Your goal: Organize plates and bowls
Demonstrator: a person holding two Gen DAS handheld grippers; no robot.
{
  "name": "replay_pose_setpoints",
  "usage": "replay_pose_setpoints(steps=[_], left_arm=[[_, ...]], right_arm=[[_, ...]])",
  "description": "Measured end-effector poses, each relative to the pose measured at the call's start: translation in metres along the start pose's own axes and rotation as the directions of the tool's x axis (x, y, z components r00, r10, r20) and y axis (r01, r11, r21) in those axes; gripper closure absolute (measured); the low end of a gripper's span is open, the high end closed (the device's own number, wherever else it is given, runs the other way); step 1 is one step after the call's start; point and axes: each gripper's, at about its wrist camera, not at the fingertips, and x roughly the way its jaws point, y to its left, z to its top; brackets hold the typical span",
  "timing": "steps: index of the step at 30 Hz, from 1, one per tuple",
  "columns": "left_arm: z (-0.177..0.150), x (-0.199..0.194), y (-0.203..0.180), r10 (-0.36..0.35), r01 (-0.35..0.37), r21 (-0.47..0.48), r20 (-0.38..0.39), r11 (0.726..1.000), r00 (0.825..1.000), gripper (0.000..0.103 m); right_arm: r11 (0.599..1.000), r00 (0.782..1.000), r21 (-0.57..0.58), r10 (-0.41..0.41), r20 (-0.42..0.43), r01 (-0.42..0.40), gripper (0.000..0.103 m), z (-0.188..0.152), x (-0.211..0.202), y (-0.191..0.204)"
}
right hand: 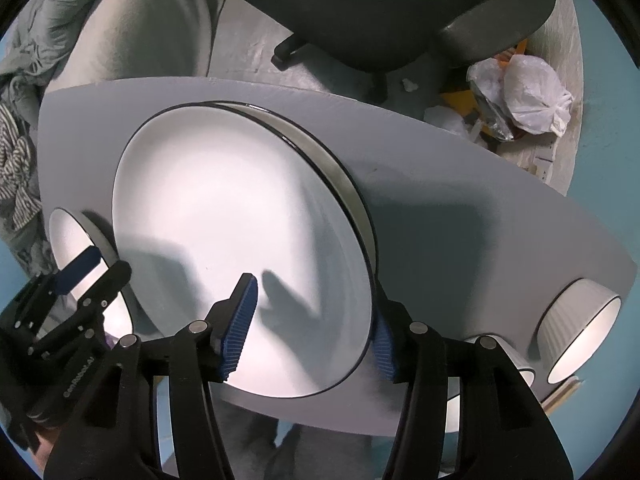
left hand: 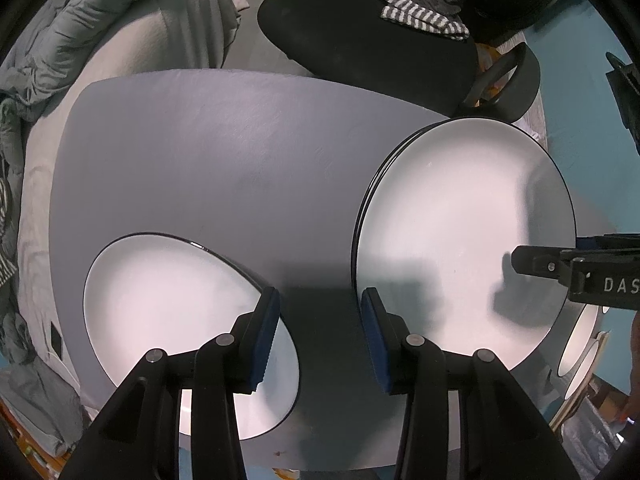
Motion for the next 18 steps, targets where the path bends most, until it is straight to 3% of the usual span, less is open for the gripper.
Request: replay_pose_setpoints(steps=[2,3,5,11,18], left_arm=[[-0.001,-0.001,0.002,-0.009,0.009,-0.007,0.003,1.0,1.0,0.057],[-0.002,-0.002,0.003,-0.012,0.012,-0.013,0.008,1.0,1.0,0.056],[-0.003,-0.004,0.005,-0.014,0.014,-0.021,0.011,1.0,1.0,0.056],[-0.009,-0.007,0.014,-0.027,0.028,-0.042,0.016,0.999,1.0,0.055],[-0.023,-0.016,0.031,-0.017,0.02,-0.075,0.034,0.997,0.999,0.054]], right_arm=[[1.0,1.0,-0.007,-0.025,0.006,0.025,0.049,-0.001,-0.001,0.002],[0.999,0.999,-0.009,-0.052,0.011,0.052,0.041,-0.001,-0.002,0.004],[0.993,0.993,-0.02,-0.115,0.037,0.115,0.036,-0.002,-0.005,0.009],[0.991,0.99,-0.028,-0.129,0.055,0.131,0.036,-0.003,-0.008,0.013],[0.975,0.969,-0.052,-0.207,0.137,0.216,0.035,-0.015,-0.018,0.019]])
